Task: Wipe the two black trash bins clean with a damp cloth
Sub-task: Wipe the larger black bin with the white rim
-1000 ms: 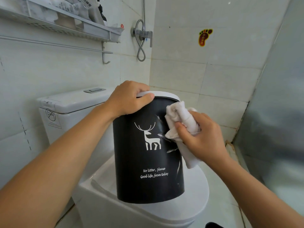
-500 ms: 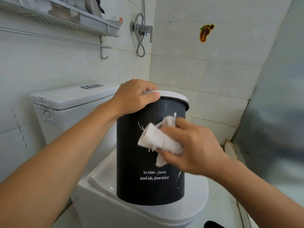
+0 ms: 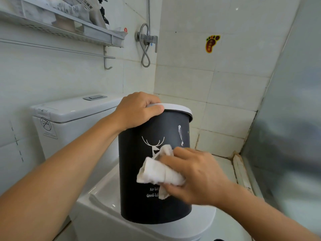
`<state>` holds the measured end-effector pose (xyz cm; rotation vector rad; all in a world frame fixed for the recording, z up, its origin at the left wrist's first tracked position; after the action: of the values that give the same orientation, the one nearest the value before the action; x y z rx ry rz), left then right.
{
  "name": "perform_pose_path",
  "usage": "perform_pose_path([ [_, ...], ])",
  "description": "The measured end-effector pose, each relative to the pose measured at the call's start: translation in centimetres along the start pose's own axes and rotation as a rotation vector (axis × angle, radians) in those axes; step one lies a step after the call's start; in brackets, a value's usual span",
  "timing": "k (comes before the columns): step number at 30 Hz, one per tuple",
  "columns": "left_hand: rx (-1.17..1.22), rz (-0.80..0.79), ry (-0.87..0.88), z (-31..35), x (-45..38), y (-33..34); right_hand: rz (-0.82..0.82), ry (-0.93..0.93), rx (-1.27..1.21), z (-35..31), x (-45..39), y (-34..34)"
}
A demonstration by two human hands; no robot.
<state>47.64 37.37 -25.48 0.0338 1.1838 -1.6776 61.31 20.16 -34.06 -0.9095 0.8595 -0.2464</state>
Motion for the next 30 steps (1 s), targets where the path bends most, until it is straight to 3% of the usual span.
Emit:
perform_pose_path([
  [4,0.001,-0.001,-0.004,0.3,0.0,0.0,0.252,0.323,0.005,4.5,-2.5,-1.9],
  [6,-0.003,0.002,-0.003,0.4,0.0,-0.1,0.329,0.367,0.019,5.8,-3.1,-2.0],
  [8,0.007,0.003,-0.017,0.2,0.0,-0.2,0.307,0.321,0.032,4.8,-2.2,-1.3],
  [12,0.011,-0.006,-0.033,-0.2,0.1,-0.3,0.080,0.018,-0.036,-0.5,1.3,0.6],
  [14,0.010,-0.014,-0.028,-0.2,0.1,-0.3,0.052,-0.046,-0.002,-0.6,1.8,0.7],
  [20,-0.022,0.001,-0.002,0.6,0.0,-0.1,0.346,0.402,-0.026,5.2,-1.5,-1.2],
  [22,-0.014,0.008,-0.022,0.2,0.0,-0.2,0.318,0.357,-0.036,4.0,-0.8,-0.3],
  [27,0.052,0.009,-0.098,-2.2,-0.6,-0.7,0.050,-0.011,-0.113,-2.3,3.8,2.4],
  [30,0.070,-0.012,-0.088,-1.8,-0.6,-0.7,0.105,0.028,-0.038,-0.6,2.5,1.8],
])
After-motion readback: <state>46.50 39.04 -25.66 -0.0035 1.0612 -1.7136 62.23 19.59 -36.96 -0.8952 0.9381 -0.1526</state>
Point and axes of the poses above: each hand's wrist, its own x-axis away from the middle knuckle, its own y-axis out of the palm, z = x × y, the point moved 4 cm from there along -x, towards the middle knuckle, and after that the axes turned 13 degrees about -y, right-handed, at the moved point
